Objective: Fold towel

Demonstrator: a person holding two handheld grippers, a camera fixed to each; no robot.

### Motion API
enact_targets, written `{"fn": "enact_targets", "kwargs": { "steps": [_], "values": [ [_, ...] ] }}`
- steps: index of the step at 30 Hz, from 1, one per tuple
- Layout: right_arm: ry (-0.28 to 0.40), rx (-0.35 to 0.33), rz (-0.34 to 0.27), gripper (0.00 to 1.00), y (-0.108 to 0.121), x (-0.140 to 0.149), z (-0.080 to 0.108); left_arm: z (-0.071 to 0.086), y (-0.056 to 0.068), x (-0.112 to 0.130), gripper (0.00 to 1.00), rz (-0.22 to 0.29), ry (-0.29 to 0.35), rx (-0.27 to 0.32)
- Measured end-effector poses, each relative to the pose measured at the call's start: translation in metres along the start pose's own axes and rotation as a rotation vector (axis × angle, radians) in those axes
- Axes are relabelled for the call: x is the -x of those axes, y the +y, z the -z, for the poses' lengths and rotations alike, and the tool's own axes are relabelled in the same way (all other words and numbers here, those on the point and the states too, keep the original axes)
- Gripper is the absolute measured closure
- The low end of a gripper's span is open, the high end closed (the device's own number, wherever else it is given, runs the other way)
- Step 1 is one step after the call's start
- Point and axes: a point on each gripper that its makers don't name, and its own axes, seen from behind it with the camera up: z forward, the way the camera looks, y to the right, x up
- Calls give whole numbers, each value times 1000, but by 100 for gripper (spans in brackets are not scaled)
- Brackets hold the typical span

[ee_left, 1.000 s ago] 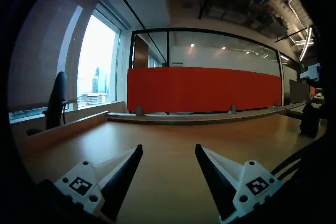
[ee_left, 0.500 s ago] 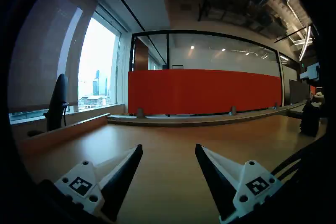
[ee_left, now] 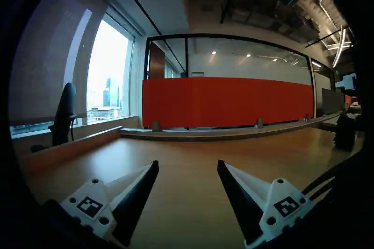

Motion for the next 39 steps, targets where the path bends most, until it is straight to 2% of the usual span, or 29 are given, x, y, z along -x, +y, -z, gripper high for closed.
{"fn": "enact_targets", "kwargs": {
  "steps": [9, 18, 32, 39],
  "values": [
    [3, 11, -18, 1, 13, 29, 6, 0, 1, 1, 7, 0, 0, 0],
    [1, -9, -77, 1, 20, 70, 10, 0, 1, 1, 7, 0, 0, 0],
    [-10, -9, -84, 1, 28, 129, 10, 1, 1, 1, 7, 0, 0, -1],
    [-3, -24, -69, 1, 23, 138, 10, 1, 1, 1, 7, 0, 0, -1]
  ]
}}
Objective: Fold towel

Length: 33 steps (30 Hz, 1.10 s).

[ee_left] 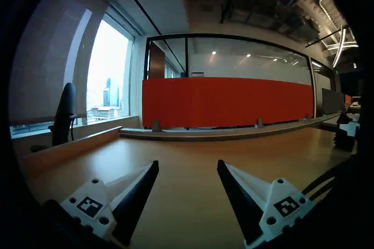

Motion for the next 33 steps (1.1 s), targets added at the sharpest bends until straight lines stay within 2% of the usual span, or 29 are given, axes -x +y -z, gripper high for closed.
{"fn": "enact_targets", "kwargs": {
  "steps": [15, 33],
  "values": [
    [33, -14, 9, 1, -3, -5, 8, 0, 0, 0, 7, 0, 0, 0],
    [31, -5, 24, 1, -6, -5, 11, 0, 0, 0, 7, 1, 0, 0]
  ]
}}
